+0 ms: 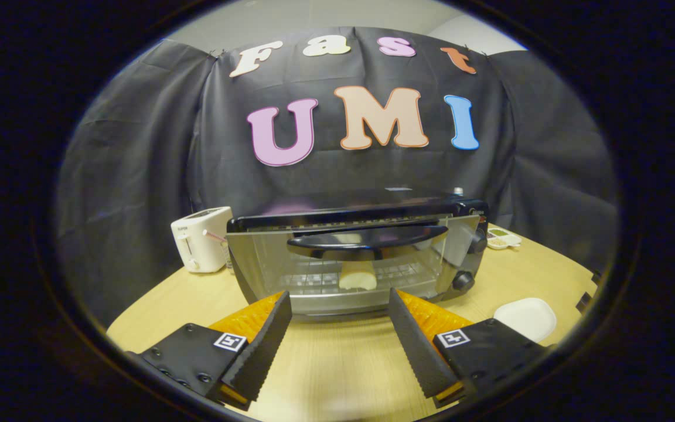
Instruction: Open the toaster oven, put the food inside, and close the toaster oven door.
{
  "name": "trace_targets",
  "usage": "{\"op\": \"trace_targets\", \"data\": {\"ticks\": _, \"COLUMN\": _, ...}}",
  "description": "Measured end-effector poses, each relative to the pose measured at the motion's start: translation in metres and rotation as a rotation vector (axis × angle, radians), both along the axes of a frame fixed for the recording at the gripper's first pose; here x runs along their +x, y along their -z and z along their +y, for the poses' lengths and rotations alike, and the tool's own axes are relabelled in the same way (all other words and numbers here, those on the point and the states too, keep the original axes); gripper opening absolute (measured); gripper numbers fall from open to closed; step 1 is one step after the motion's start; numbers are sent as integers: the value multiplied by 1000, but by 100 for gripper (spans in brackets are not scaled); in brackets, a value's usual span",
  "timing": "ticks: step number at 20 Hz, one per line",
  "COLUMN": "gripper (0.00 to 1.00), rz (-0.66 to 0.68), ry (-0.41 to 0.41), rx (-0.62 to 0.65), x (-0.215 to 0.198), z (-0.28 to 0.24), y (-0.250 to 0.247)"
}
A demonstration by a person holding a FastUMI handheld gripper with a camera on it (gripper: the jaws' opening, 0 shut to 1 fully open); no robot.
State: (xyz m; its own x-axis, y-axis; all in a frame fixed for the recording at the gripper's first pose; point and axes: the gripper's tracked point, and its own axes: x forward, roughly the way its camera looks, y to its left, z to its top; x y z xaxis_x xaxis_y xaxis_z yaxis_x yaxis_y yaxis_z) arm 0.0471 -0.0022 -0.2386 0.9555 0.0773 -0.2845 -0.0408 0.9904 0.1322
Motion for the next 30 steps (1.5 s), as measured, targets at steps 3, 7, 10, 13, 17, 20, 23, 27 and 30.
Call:
{"op": "trace_targets", "data": {"ticks": 3, "gripper": 100, "rz": -21, "ry": 13, "rx": 16, "x": 16, "z": -7, "y": -10}}
{"op": "trace_targets", "data": {"ticks": 7, "gripper": 100, "rz": -45, "ry": 25, "rx": 32, "x": 32, "z": -17, "y": -24}}
{"op": "trace_targets", "data": {"ticks": 10, "gripper": 100, "rz": -67, "ry": 47, "rx": 33, "x": 34, "z": -29, "y": -40}}
{"op": "trace_targets", "data": {"ticks": 13, "gripper": 100, "rz": -81, "ry": 80, "rx": 27, "x": 31, "z": -40, "y": -60}}
{"op": "trace_targets", "data": {"ticks": 17, "gripper": 100, "rz": -88, "ry": 133, "rx": -20, "x": 15, "z": -53, "y": -90}}
{"op": "trace_targets", "data": {"ticks": 20, "gripper": 100, "rz": -105, "ry": 167, "rx": -30, "x": 1, "z": -55, "y": -114}}
{"op": "trace_targets", "data": {"ticks": 23, "gripper": 100, "rz": -116, "ry": 185, "rx": -57, "x": -14, "z": -54, "y": -134}}
{"op": "trace_targets", "data": {"ticks": 27, "gripper": 100, "rz": -133, "ry": 189, "rx": -93, "x": -35, "z": -46, "y": -158}}
{"op": "trace_targets", "data": {"ticks": 30, "gripper": 100, "rz": -150, "ry": 183, "rx": -66, "x": -47, "z": -36, "y": -169}}
